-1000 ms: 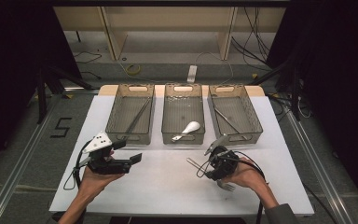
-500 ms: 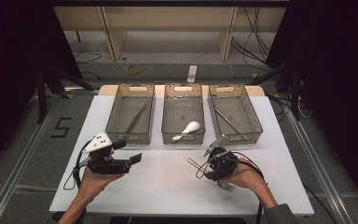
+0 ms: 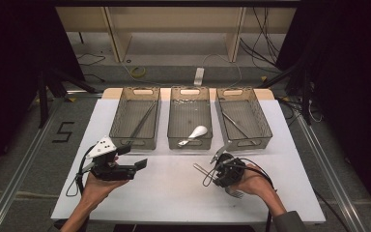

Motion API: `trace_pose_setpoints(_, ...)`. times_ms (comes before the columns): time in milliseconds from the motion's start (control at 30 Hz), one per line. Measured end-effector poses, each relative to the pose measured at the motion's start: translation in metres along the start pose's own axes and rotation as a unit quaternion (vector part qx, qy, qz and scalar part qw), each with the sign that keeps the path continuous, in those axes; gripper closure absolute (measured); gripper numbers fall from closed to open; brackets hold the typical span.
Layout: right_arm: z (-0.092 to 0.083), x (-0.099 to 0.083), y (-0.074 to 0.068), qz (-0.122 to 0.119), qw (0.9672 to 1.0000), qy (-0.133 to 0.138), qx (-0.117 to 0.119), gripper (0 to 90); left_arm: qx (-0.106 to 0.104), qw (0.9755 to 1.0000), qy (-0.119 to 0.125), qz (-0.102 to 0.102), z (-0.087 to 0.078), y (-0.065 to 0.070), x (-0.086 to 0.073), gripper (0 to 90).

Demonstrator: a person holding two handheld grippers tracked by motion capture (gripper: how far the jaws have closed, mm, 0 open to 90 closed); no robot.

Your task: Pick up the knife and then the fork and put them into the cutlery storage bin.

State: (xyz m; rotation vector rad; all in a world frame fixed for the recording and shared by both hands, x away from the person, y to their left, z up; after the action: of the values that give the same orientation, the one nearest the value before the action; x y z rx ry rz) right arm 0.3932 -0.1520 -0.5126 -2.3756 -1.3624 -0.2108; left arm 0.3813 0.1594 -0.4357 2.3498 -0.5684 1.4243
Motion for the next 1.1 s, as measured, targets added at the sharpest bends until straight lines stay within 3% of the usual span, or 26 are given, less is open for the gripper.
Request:
trace_pose_setpoints(933, 0.0049, 0.002, 0.0003, -0.006, 0.9997, -0.02, -0.009, 80.1, -0.002, 1.0, -0.001, 0.002, 0.0005, 0.0006, -0.0003, 15.2)
trace_pose_setpoints(1100, 0.0051, 0.003, -0.0002, 0.002, 0.9997, -0.025, -0.008, 81.2, -0.001, 1.0, -0.001, 0.002, 0.0004, 0.0006, -0.0003, 15.2)
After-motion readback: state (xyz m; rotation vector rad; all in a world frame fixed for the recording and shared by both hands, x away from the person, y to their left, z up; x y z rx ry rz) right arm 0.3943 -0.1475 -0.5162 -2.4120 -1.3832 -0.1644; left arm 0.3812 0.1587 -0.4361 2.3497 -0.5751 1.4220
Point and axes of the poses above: each handheld gripper's, and its own axes: z roughly forward along the jaws, x roughly out of its top, y roughly to its right, the point moved 6 cm from there along z, roughly forward along the jaws, and after that the axes turned 14 degrees about x, right-handed, at the moved point
